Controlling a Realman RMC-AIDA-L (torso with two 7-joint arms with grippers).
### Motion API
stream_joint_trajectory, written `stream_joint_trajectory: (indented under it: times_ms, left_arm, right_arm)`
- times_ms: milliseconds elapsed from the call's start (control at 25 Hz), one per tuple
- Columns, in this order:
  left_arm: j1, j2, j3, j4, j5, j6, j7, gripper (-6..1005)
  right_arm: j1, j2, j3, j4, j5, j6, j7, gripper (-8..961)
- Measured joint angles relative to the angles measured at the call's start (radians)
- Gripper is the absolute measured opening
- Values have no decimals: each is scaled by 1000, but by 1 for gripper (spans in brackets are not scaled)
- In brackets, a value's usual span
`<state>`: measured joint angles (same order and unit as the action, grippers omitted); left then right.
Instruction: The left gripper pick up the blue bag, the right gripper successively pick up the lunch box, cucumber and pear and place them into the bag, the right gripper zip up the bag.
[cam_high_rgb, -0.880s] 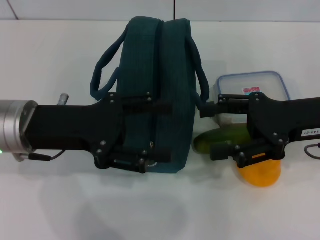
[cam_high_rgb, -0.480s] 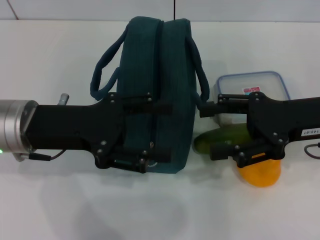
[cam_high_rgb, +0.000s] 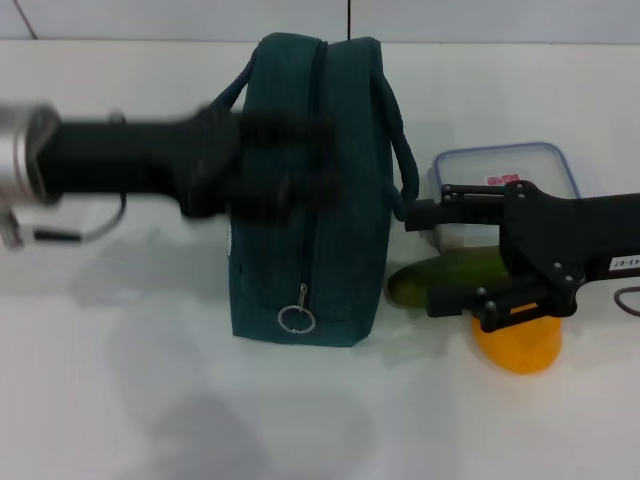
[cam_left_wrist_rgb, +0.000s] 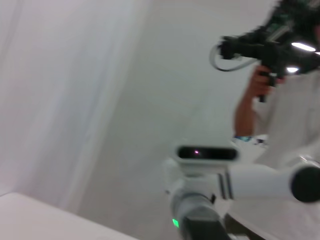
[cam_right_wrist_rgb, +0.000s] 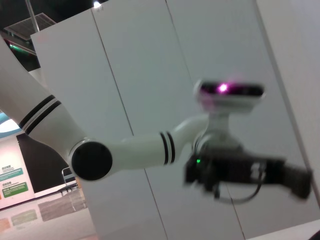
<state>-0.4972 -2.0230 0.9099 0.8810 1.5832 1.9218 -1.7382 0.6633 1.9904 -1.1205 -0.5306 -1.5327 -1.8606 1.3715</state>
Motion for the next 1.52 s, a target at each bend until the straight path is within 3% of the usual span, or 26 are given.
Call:
stream_joint_trajectory:
  times_ms: [160,360,560,720,1080,1520]
  left_arm:
    - [-71,16,-91,165,106,-76,-325,834]
    - [-156,54,-107,363,312,-159,-696,830]
    - [-236,81,-102,422,517,-160,-917,826]
    - [-273,85,-70,396,644,-153,-975,822]
    - [-311,93,-38,293,762,-148,-1009,814]
    - [-335,89,5,242,788,-141,-1020,805]
  right_arm:
    - [-24,-5,0,0,0,-1,-3,881]
    - [-60,-14,3,-1,3,-2,-10,881]
    - [-91,-19,8,-6,5,-2,-25,881]
    - [-107,-22,15,-12,5,-2,-29,881]
    - [-123,-25,16,-12,5,-3,-44,880]
    - [-123,-18,16,-12,5,3,-45,879]
